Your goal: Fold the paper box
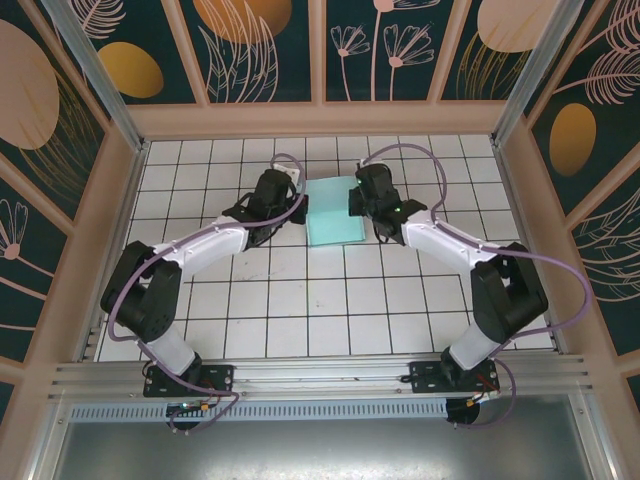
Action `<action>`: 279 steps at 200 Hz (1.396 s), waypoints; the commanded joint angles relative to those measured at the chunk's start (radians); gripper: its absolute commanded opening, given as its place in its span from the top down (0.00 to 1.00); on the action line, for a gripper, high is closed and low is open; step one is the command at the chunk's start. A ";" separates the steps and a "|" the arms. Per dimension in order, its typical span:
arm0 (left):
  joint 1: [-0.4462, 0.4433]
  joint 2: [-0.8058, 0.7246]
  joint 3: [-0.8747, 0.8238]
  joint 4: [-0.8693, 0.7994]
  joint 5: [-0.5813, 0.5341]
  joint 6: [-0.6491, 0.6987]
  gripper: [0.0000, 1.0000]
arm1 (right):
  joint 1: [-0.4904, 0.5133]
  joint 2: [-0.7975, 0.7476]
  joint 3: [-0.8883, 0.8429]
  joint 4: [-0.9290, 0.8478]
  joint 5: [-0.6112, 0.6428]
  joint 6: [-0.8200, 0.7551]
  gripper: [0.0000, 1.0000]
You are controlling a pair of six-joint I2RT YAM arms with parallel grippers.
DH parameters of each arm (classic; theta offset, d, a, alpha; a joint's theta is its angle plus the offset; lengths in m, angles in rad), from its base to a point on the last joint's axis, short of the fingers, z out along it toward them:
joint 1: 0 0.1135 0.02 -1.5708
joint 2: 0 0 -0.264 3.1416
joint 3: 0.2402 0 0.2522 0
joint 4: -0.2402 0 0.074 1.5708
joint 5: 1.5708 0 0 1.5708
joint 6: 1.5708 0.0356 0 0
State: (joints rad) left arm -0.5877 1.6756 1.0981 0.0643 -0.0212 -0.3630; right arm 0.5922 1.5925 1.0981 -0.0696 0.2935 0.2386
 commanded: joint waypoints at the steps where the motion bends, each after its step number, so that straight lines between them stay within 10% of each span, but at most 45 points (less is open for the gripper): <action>1: -0.012 -0.006 -0.016 0.169 -0.055 -0.105 1.00 | 0.025 -0.039 -0.075 0.150 0.174 0.109 1.00; 279: -0.088 0.133 -0.432 0.976 -0.230 -0.166 1.00 | 0.241 0.139 -0.614 1.196 0.510 0.149 1.00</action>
State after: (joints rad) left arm -0.6807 1.7885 0.6876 0.9005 -0.2020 -0.5022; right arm 0.8280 1.6924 0.5217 0.9676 0.7151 0.3943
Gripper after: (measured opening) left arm 0.041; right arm 0.042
